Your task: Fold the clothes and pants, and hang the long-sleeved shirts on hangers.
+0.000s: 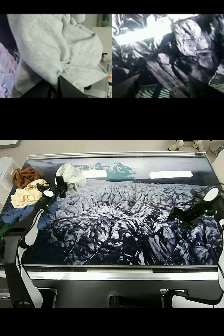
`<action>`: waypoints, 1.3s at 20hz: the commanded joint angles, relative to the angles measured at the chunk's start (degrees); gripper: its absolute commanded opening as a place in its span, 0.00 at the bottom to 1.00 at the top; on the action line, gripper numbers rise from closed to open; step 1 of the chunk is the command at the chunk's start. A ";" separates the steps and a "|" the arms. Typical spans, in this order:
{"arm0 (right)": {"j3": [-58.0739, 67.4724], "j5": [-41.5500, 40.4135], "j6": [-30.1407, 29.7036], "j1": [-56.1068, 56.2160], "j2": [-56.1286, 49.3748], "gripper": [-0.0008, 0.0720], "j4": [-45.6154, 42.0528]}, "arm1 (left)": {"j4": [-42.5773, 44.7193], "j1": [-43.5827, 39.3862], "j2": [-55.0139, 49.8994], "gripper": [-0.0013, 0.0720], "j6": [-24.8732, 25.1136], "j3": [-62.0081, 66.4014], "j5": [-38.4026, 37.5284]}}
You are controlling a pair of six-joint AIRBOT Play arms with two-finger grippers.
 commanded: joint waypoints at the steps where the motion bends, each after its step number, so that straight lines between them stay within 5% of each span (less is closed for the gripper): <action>1: 0.04 -1.22 -0.39 0.02 0.04 0.93 -0.20 | -0.11 -0.20 1.55 0.05 3.93 0.92 -4.61; 3: 1.33 -1.62 -5.03 0.02 0.04 0.93 -0.76 | -0.09 -0.28 6.34 0.05 15.91 1.05 -7.23; 6: 6.95 0.35 -8.26 0.02 1.09 0.93 -4.59 | 0.55 -0.37 18.23 0.04 40.30 1.01 -15.52; 8: 11.17 -0.20 -8.20 -0.02 3.52 0.93 -6.56 | 6.88 -1.27 28.15 0.04 46.38 0.98 -24.72; 11: 16.06 -0.90 -8.13 0.00 8.87 0.93 -6.03 | 19.39 -6.32 42.95 0.04 45.29 0.61 -36.09; 18: 16.90 0.57 -7.78 0.00 26.05 0.93 -6.03 | 34.91 -32.00 59.06 0.05 25.11 -12.20 -56.30; 25: 16.39 10.95 -6.69 0.00 27.50 0.93 -5.62 | 34.80 -53.13 47.28 0.05 16.26 -39.26 -40.63; 26: 16.39 11.85 -6.67 0.00 26.43 0.93 -5.60 | 32.41 -53.35 44.13 0.15 16.26 -39.50 -38.69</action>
